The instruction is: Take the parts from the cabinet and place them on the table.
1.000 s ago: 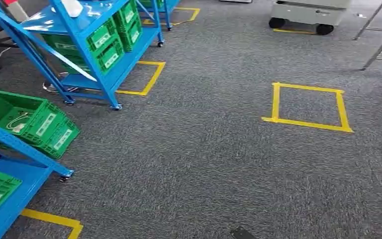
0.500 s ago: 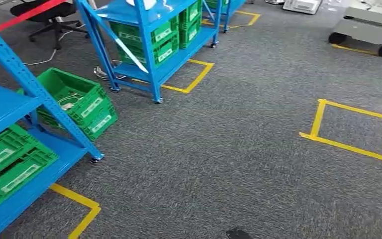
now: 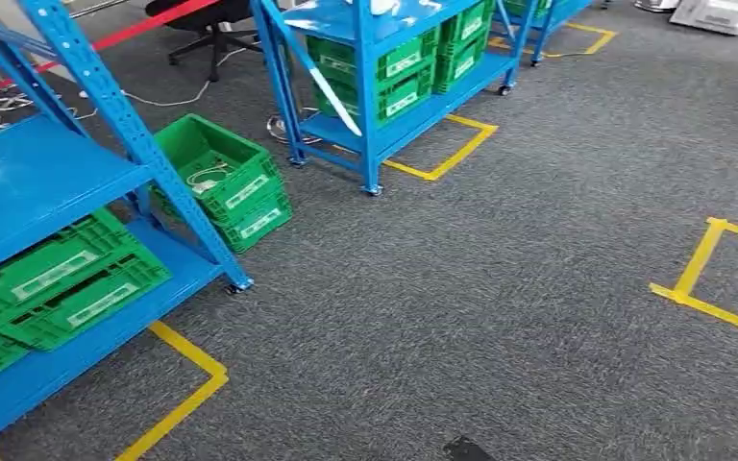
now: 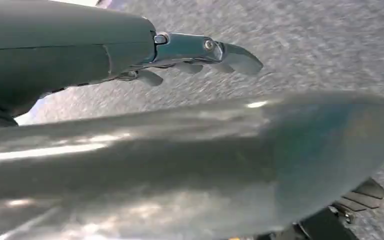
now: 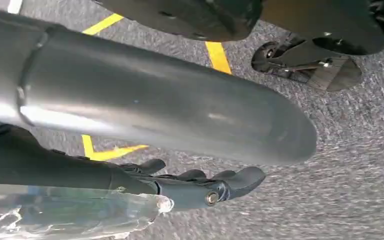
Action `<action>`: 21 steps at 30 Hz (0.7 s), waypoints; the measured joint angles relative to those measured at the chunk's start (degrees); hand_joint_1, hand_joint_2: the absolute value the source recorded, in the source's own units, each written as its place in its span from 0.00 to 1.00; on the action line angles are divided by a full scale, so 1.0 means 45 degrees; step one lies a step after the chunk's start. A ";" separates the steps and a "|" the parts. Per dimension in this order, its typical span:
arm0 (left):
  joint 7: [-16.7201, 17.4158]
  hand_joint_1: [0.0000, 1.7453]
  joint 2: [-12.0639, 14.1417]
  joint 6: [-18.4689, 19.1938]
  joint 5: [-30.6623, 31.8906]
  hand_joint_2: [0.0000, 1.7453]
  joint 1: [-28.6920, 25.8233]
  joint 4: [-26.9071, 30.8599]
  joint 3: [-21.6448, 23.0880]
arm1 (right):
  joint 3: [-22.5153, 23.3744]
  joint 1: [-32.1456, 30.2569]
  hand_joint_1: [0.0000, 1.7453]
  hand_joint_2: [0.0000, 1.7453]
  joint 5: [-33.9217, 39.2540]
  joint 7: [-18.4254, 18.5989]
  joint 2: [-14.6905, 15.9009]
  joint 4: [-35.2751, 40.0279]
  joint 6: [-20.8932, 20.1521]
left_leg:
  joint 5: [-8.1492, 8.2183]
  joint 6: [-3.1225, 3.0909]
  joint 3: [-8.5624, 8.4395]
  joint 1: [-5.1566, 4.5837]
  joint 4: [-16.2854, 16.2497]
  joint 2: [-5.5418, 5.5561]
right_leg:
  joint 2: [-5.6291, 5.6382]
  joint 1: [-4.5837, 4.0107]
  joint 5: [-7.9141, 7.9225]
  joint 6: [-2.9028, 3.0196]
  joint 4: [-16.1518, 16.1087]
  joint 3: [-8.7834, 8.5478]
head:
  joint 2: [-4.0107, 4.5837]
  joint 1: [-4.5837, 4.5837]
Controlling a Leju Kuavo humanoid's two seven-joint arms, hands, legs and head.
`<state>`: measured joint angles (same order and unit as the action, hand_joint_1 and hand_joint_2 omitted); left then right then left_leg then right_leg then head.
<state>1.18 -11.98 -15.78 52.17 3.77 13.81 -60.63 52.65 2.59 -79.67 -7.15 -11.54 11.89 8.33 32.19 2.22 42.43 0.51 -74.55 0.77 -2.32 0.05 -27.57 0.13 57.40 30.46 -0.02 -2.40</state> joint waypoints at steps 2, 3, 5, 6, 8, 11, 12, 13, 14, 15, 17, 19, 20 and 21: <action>0.0000 0.00 0.0000 0.0039 0.0000 0.00 -0.0050 0.0000 -0.0005 | 0.0000 0.0043 0.00 0.00 0.0010 0.0000 -0.0005 0.0000 -0.0005 | -0.0846 -0.0057 -0.0756 -0.0010 0.1290 -0.0048 | -0.0348 -0.0010 -0.0017 -0.0002 0.0001 -0.0021 | 0.0000 0.0000; -0.0005 0.00 0.0000 0.0049 0.0000 0.00 -0.0044 0.0000 -0.0005 | 0.0000 0.0057 0.00 0.00 0.0015 0.0000 -0.0005 0.0000 -0.0005 | -0.1340 -0.0116 -0.1410 -0.0051 0.2417 -0.0294 | -0.0506 -0.0011 -0.0034 -0.0025 0.0000 -0.0056 | 0.0000 0.0005; -0.0044 0.00 -0.0005 0.0083 0.0000 0.00 0.0039 0.0000 -0.0005 | 0.0005 0.0047 0.00 0.00 0.0024 0.0000 -0.0005 0.0000 -0.0005 | -0.1581 -0.0221 -0.2369 -0.0264 0.4134 -0.1486 | -0.0784 -0.0132 -0.0153 -0.0169 0.0078 -0.0104 | 0.0000 0.0024; -0.0053 0.00 -0.0005 0.0092 -0.0005 0.00 0.0089 0.0000 0.0000 | 0.0015 0.0041 0.00 0.00 0.0029 0.0005 -0.0005 0.0000 0.0000 | -0.1617 -0.0332 -0.2314 -0.0243 0.4084 -0.1214 | -0.0944 -0.0131 -0.0169 -0.0222 0.0050 -0.0106 | 0.0000 -0.0028; -0.0073 0.00 0.0019 0.0092 -0.0005 0.00 0.0017 0.0000 0.0000 | 0.0019 0.0096 0.00 0.00 0.0029 0.0005 -0.0005 0.0000 -0.0005 | -0.1601 -0.0408 -0.2226 -0.0283 0.4092 -0.0922 | -0.1227 -0.0108 -0.0181 -0.0304 -0.0012 -0.0206 | 0.0000 -0.0019; -0.0073 0.00 0.0010 0.0092 -0.0015 0.00 -0.0017 0.0000 -0.0005 | 0.0024 0.0150 0.00 0.00 0.0029 -0.0005 -0.0015 0.0000 0.0014 | -0.1711 -0.0622 -0.2345 -0.0100 0.4242 -0.0415 | -0.0100 -0.0045 -0.0750 -0.0563 0.0649 -0.0009 | 0.0000 -0.0102; -0.0073 0.00 0.0005 0.0092 -0.0015 0.00 0.0027 0.0000 -0.0005 | 0.0024 0.0130 0.00 0.00 0.0029 -0.0005 -0.0015 0.0000 0.0015 | -0.1737 -0.0687 -0.2319 -0.0089 0.4242 -0.0241 | 0.0273 -0.0002 -0.1263 -0.0601 0.1664 0.0467 | 0.0000 -0.0146; -0.0073 0.00 -0.0029 0.0092 -0.0015 0.00 0.0052 0.0000 -0.0005 | 0.0029 0.0086 0.00 0.00 0.0034 0.0000 -0.0015 0.0000 0.0010 | -0.1745 -0.0718 -0.2288 -0.0089 0.4242 -0.0056 | 0.0433 0.0010 -0.1770 -0.0633 0.2868 0.1054 | 0.0000 -0.0146; -0.0073 0.00 -0.0034 0.0092 -0.0015 0.00 0.0050 0.0000 -0.0005 | 0.0029 0.0057 0.00 0.00 0.0034 0.0005 -0.0010 0.0000 0.0010 | -0.1749 -0.0718 -0.2276 -0.0089 0.4239 0.0154 | 0.0472 0.0009 -0.2064 -0.0646 0.3782 0.1529 | -0.0005 -0.0175; -0.0073 0.00 -0.0034 0.0092 -0.0015 0.00 0.0022 0.0000 -0.0005 | 0.0034 0.0030 0.00 0.00 0.0034 0.0024 -0.0015 0.0000 0.0010 | -0.1755 -0.0712 -0.2280 -0.0089 0.4238 0.0349 | 0.0476 0.0010 -0.2042 -0.0649 0.4173 0.1809 | 0.0000 -0.0170; -0.0073 0.00 -0.0034 0.0092 -0.0015 0.00 -0.0022 0.0000 -0.0005 | 0.0034 0.0035 0.00 0.00 0.0029 0.0034 -0.0010 0.0005 0.0010 | -0.1772 -0.0682 -0.2304 -0.0078 0.4227 0.0750 | 0.0511 0.0031 -0.1094 -0.0628 0.3017 0.1393 | 0.0000 -0.0160; -0.0073 0.00 -0.0044 0.0117 -0.0015 0.00 -0.0006 0.0000 -0.0005 | 0.0034 0.0051 0.00 0.00 0.0029 0.0034 -0.0015 0.0005 0.0015 | -0.1779 -0.0585 -0.2333 -0.0032 0.4216 0.1115 | 0.1156 0.0151 0.0084 -0.0668 0.0646 0.0289 | 0.0000 -0.0175; -0.0073 0.00 -0.0034 0.0121 -0.0015 0.00 0.0022 0.0000 -0.0005 | 0.0034 0.0053 0.00 0.00 0.0029 0.0034 -0.0019 0.0000 0.0010 | -0.1788 -0.0480 -0.2282 -0.0086 0.4178 0.1282 | 0.1883 0.0215 -0.0091 -0.0678 0.0098 0.0062 | 0.0000 -0.0160; -0.0073 0.00 -0.0034 0.0121 -0.0015 0.00 0.0044 0.0000 -0.0005 | 0.0034 0.0062 0.00 0.00 0.0029 0.0034 -0.0019 0.0000 0.0010 | -0.1807 -0.0401 -0.2205 -0.0071 0.4153 0.1440 | 0.1744 0.0221 -0.0063 -0.0571 0.0046 0.0044 | -0.0005 -0.0141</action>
<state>0.85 -12.13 -15.23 52.11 3.97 13.81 -60.65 52.81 2.87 -79.54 -6.99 -11.63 11.89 8.37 24.06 0.42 32.51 0.19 -55.86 7.25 5.53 1.05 -27.85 -2.44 57.61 30.66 -0.04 -3.04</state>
